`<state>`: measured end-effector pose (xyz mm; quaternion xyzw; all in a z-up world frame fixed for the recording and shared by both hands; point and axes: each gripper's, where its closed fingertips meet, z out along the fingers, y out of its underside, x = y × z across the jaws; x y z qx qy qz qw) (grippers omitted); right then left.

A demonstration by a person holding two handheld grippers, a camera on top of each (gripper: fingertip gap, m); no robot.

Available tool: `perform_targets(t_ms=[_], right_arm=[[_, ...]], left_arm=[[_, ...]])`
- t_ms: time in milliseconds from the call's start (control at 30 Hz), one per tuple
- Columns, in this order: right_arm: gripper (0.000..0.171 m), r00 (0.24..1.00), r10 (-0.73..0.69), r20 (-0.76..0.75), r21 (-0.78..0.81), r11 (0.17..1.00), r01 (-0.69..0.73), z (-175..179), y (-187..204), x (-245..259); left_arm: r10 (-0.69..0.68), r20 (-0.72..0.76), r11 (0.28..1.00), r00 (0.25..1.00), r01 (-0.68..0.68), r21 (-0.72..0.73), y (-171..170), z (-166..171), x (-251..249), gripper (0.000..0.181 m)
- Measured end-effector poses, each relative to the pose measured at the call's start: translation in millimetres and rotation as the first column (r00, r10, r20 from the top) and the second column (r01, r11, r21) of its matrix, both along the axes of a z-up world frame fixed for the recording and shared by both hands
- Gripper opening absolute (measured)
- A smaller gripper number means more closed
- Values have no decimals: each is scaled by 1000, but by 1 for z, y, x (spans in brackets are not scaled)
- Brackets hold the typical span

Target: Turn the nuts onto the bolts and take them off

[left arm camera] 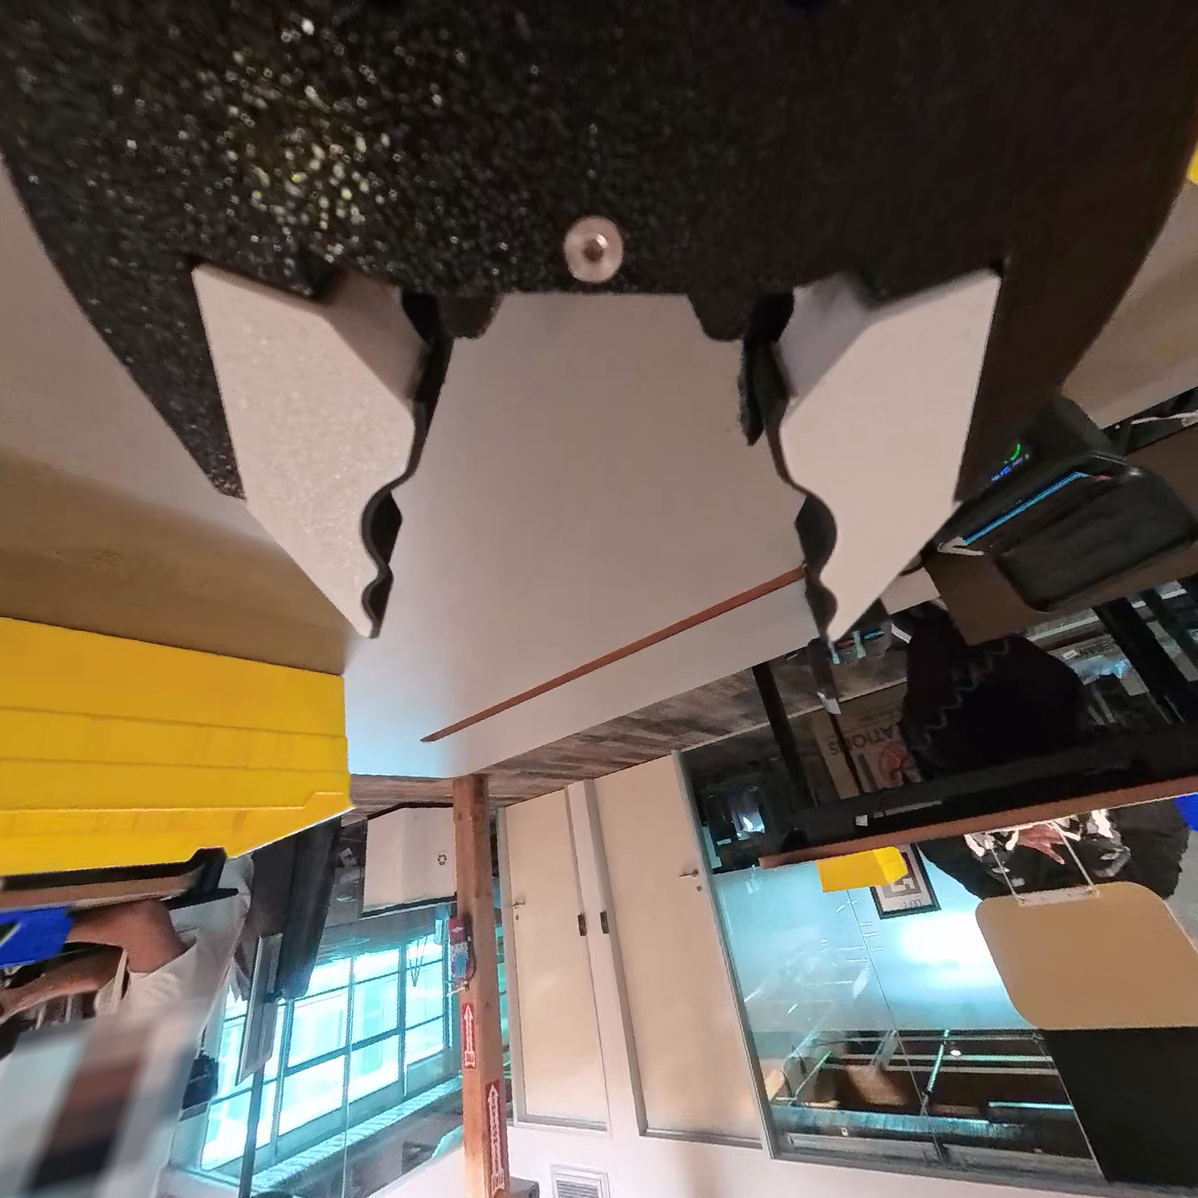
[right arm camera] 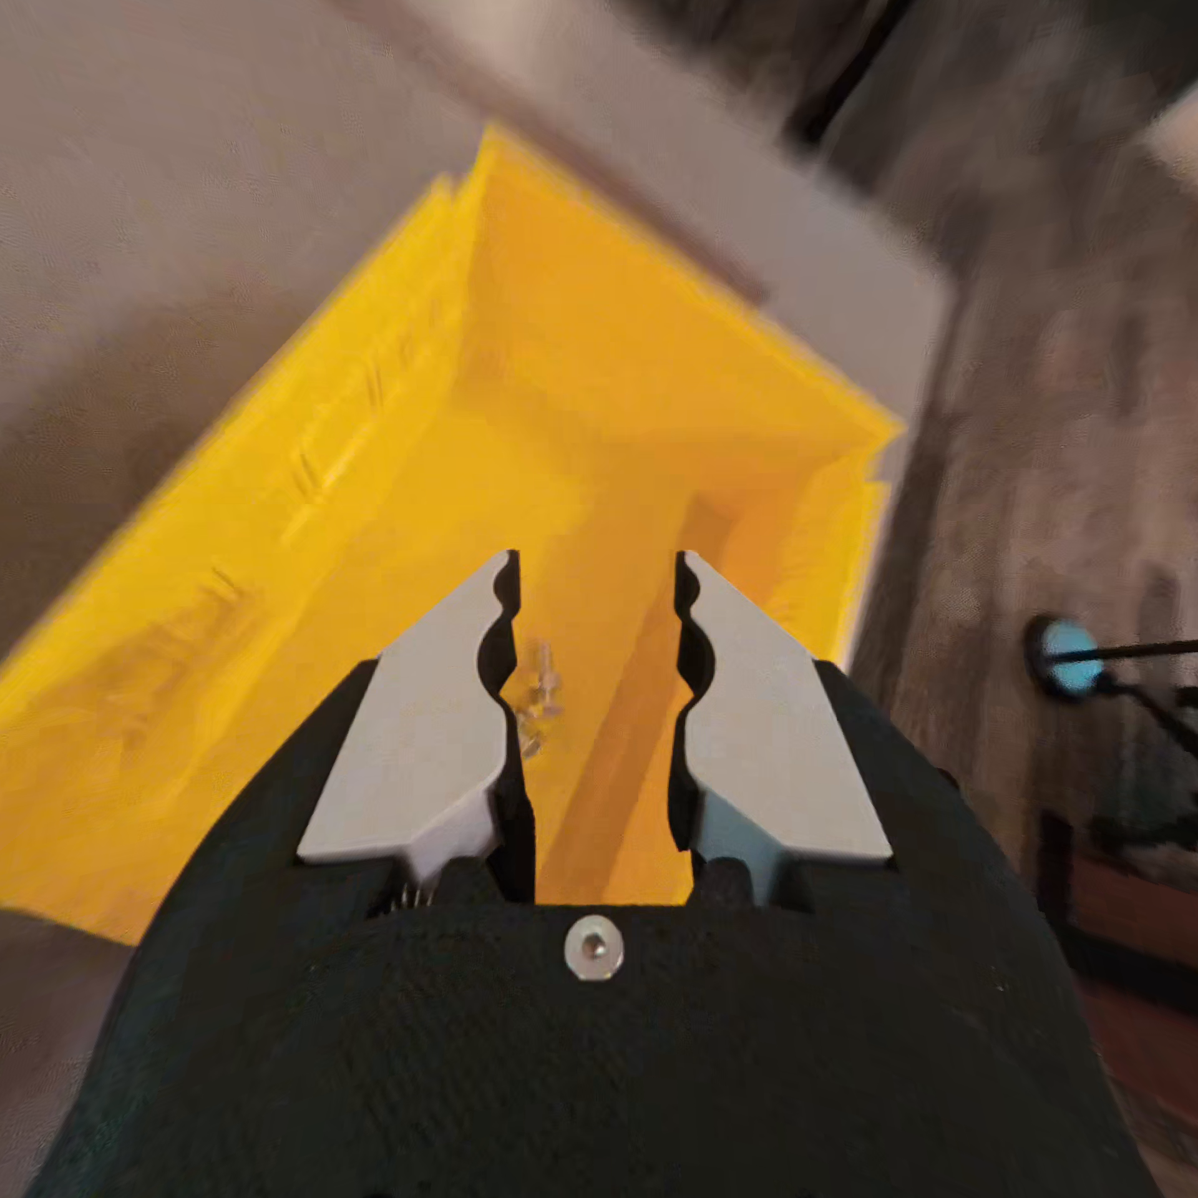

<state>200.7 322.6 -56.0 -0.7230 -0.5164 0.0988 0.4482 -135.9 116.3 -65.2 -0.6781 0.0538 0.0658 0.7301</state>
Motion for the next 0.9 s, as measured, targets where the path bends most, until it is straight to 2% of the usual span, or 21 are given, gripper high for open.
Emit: perform_targets(t_ms=[67, 167, 267, 300, 367, 500, 633, 667, 767, 900], right_arm=[[49, 957, -129, -258, 137, 976, 168, 45, -8, 35], [49, 825, -274, -494, 165, 902, 398, 63, -19, 99], [74, 768, -409, -492, 104, 849, 518, 39, -7, 143], [85, 772, -442, -457, 46, 855, 517, 25, -4, 148], [90, 790, -464, -401, -74, 876, 476, 1, -1, 147], [72, 867, -410, -283, -208, 909, 362, -36, -4, 126], [51, 924, -359, -132, -217, 920, 326, -61, -5, 116], [45, 925, -365, -106, -195, 920, 341, -63, -2, 119], [14, 926, -368, -82, -173, 920, 351, -63, 2, 124], [7, 945, -296, -137, -215, 940, 263, -62, -5, 113]], left_arm=[[7, -36, 999, 999, -6, 31, -4, 9, 5, 123], [-10, -77, 997, 997, 16, 74, -15, 29, 22, 114], [-26, -56, 993, 998, 32, 110, -34, 59, 40, 106], [-1, -40, 991, 999, 6, 133, -45, 71, 43, 103], [90, -11, 983, 996, -88, 162, -71, 87, 43, 100], [336, 14, 934, 942, -335, 120, -135, 88, 26, 104], [547, -18, 834, 837, -547, -72, -197, 63, -9, 112], [575, -25, 811, 818, -574, -114, -211, 57, -15, 113], [637, -47, 746, 770, -630, -216, -249, 38, -32, 108], [645, -37, 703, 763, -611, -364, -277, 6, -43, 100]])
